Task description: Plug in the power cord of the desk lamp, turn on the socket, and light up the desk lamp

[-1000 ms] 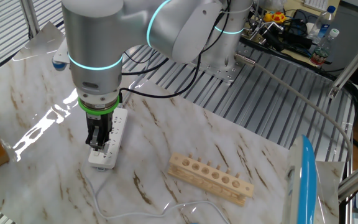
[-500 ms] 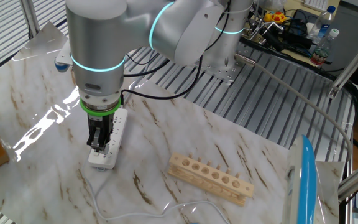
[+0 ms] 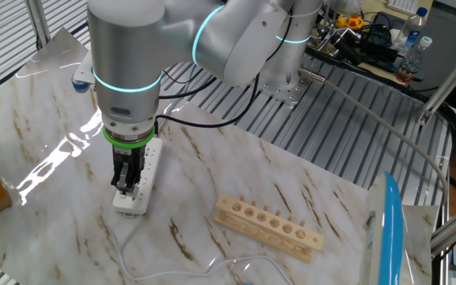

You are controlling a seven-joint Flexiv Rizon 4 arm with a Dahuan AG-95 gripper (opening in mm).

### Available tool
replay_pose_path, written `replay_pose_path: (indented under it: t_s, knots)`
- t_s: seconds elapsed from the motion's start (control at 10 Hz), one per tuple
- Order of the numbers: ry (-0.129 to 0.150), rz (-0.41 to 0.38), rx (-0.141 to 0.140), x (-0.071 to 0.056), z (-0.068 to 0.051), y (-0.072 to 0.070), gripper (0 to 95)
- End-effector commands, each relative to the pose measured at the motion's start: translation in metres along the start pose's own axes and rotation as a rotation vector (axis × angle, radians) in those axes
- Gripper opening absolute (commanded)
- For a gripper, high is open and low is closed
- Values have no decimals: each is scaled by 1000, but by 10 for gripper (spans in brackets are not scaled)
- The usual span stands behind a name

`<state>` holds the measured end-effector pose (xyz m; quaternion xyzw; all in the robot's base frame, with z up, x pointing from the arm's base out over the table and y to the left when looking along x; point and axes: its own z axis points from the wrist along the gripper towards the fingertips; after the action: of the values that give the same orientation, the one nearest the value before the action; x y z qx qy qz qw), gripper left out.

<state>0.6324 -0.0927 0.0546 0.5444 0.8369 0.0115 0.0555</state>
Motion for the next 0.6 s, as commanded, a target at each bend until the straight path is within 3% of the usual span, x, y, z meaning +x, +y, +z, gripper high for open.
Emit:
replay_pose_path:
  t_s: [0.1,0.6]
  knots:
    - [0,0,-4,0,1,0,0]
    - [-4,-13,-17,1,5,-1,0]
